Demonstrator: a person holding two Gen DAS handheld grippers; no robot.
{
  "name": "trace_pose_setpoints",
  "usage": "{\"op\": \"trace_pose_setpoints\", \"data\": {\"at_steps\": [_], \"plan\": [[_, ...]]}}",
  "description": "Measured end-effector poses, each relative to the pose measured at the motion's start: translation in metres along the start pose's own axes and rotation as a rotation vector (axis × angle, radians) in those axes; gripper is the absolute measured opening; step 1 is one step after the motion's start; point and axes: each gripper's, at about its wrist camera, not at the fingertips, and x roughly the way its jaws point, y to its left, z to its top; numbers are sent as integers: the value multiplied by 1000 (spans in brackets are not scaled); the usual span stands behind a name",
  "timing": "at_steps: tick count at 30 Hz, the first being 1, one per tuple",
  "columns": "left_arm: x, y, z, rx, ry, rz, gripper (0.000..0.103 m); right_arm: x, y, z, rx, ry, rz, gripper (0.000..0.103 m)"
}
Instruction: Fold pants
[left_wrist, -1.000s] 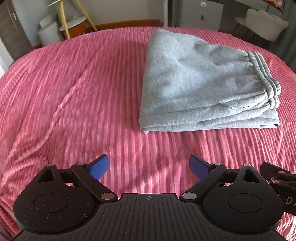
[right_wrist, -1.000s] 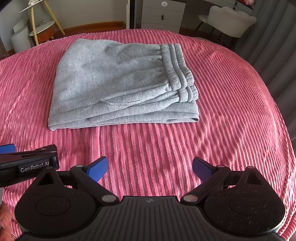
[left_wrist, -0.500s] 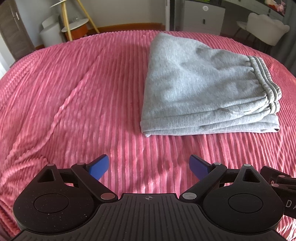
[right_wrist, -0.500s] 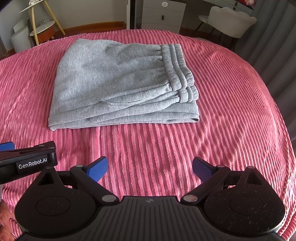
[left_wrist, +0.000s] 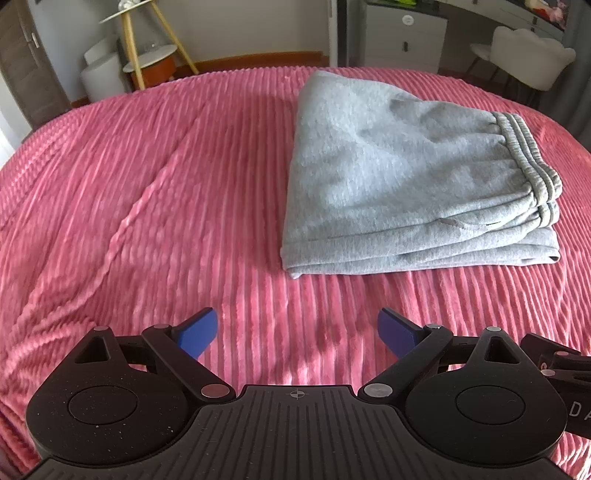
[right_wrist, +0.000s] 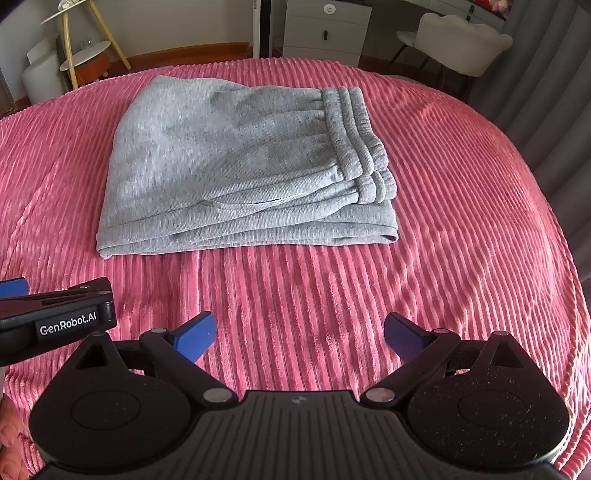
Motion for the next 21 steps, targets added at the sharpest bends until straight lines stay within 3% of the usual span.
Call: {"op": "trace_pose_setpoints", "data": {"at_steps": [21], "plan": [[-1,0,1,1,-2,-32,97,-1,0,-1,1,-1,-1,98]]}}
